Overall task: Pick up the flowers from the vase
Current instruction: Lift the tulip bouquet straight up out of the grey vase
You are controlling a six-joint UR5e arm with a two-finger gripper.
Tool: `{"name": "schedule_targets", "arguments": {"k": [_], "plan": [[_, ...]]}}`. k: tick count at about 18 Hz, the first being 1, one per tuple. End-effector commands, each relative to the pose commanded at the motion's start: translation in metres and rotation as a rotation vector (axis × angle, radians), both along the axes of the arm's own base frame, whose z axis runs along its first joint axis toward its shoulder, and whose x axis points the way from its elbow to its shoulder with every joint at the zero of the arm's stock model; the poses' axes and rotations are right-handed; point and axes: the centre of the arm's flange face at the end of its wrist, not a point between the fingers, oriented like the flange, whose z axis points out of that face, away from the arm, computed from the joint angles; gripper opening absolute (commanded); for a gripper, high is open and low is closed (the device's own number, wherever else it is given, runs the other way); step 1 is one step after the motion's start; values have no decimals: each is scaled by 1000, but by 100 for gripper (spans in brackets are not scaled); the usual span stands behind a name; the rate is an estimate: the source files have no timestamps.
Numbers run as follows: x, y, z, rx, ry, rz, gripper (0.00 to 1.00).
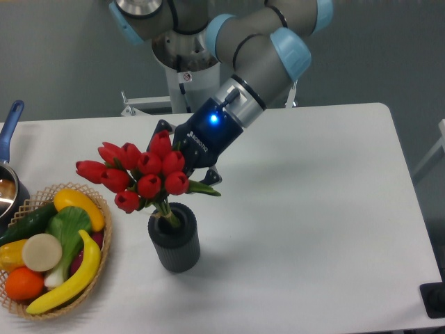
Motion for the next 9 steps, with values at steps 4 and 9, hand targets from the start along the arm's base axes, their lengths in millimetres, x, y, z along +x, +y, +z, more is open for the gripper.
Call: {"name": "schedule_targets", "arguments": {"k": [4,9], "plan": [[3,-2,25,15,-11,13,44],[-7,-3,73,28,-29,65,44]]}}
